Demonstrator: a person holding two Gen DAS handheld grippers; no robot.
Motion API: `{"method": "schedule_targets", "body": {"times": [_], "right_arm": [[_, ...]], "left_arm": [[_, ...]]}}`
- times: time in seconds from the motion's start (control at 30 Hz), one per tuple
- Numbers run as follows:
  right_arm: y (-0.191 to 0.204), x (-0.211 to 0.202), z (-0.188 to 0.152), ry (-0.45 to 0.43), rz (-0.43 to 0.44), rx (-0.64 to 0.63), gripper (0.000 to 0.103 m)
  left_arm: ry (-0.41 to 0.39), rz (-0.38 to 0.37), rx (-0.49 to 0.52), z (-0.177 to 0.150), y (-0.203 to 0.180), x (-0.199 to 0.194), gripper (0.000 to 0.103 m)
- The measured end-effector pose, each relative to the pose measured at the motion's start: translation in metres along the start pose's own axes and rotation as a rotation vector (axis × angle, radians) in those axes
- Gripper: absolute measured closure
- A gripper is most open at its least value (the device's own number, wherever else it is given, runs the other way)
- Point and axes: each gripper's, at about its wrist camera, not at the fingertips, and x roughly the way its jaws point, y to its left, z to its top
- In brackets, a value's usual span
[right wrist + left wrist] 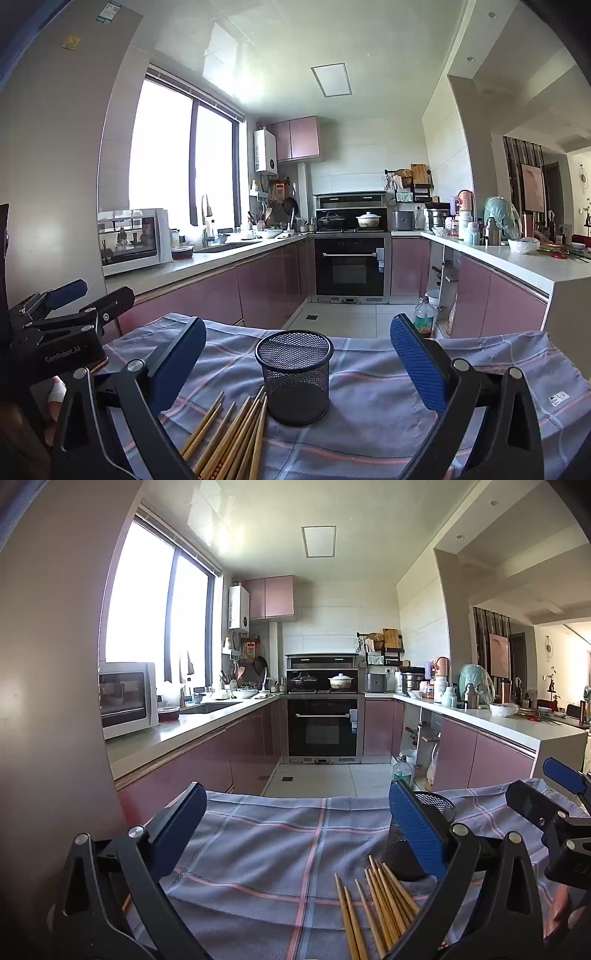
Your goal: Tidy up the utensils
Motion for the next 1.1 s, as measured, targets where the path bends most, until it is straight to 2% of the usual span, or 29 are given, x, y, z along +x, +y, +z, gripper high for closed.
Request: {"method": "schedule_targets", "body": {"times": [1.1], "right_arm": [[-0.0034,0.0005,-0.0036,0.002,-0.005,0.006,0.006]], "left_arm": [[-0.012,0.002,0.008,0.0008,-0.0050,0.0004,0.006]]}}
